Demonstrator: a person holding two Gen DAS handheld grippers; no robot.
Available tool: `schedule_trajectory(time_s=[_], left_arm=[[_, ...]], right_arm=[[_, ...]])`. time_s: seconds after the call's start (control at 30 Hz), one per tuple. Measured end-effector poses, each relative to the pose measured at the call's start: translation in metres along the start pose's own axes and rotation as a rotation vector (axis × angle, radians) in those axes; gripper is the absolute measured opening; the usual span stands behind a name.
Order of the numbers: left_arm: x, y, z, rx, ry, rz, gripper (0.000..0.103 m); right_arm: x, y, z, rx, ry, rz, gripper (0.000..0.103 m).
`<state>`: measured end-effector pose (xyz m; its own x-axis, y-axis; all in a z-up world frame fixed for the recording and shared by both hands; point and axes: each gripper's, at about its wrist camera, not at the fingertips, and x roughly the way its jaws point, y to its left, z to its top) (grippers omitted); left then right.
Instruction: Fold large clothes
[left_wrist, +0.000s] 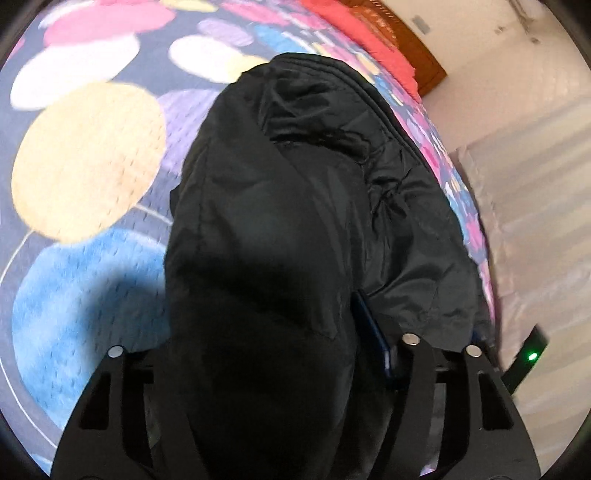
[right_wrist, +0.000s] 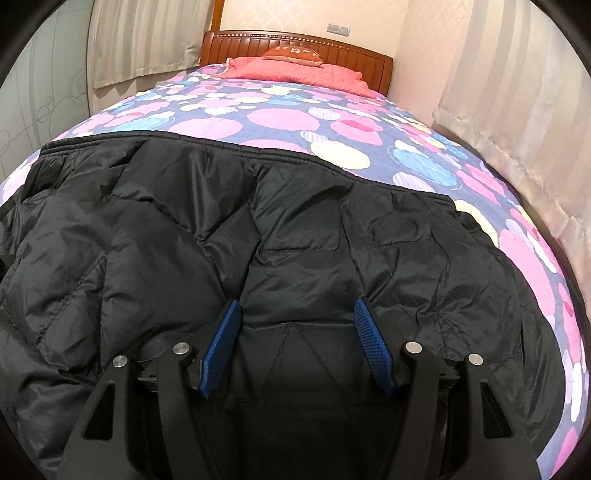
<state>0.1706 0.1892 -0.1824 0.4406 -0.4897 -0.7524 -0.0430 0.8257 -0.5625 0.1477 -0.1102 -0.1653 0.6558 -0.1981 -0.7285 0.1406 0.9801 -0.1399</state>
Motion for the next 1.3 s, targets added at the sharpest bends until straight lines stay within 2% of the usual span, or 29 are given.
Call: schedule_trajectory(time_s=[0.07, 0.13, 0.23, 0.33, 0.57, 0.7, 0.83, 1.03, 1.17, 1.3], left_arm=[[-0.001, -0.002, -0.002, 0.003, -0.004, 0.0, 0.063], [-0.006, -0.004, -0.001, 0.0, -0.006, -0.018, 0.045], [-0.019, -0.013, -0.002, 0.021, -0.032, -0.023, 0.03], [-0.03, -0.028, -0.004, 0.06, -0.07, -0.003, 0.024], [-0.059, -0.079, -0.006, 0.139, -0.141, -0.039, 0.021], [-0.068, -0.135, -0.012, 0.222, -0.155, -0.05, 0.02], [-0.066, -0.189, -0.019, 0.315, -0.167, -0.046, 0.02], [-0.039, -0.27, -0.044, 0.419, -0.143, -0.054, 0.02], [0.002, -0.312, -0.066, 0.488, -0.107, -0.048, 0.02], [0.061, -0.341, -0.09, 0.507, -0.031, -0.044, 0.02]], right_arm=[[0.0, 0.0, 0.0, 0.0, -0.002, 0.0, 0.063], [0.0, 0.001, 0.001, -0.003, -0.002, -0.004, 0.063], [0.0, 0.0, 0.0, 0.0, -0.002, 0.0, 0.063], [0.001, 0.001, 0.0, 0.0, -0.002, 0.001, 0.064], [0.0, 0.0, 0.001, 0.003, -0.001, 0.005, 0.063], [-0.007, -0.01, 0.004, 0.031, 0.003, 0.043, 0.063], [-0.024, -0.04, 0.002, 0.081, -0.017, 0.058, 0.064], [-0.043, -0.112, -0.007, 0.192, -0.046, 0.04, 0.064], [-0.048, -0.161, -0.018, 0.265, -0.049, 0.009, 0.064], [-0.051, -0.192, -0.032, 0.299, -0.035, -0.031, 0.064]])
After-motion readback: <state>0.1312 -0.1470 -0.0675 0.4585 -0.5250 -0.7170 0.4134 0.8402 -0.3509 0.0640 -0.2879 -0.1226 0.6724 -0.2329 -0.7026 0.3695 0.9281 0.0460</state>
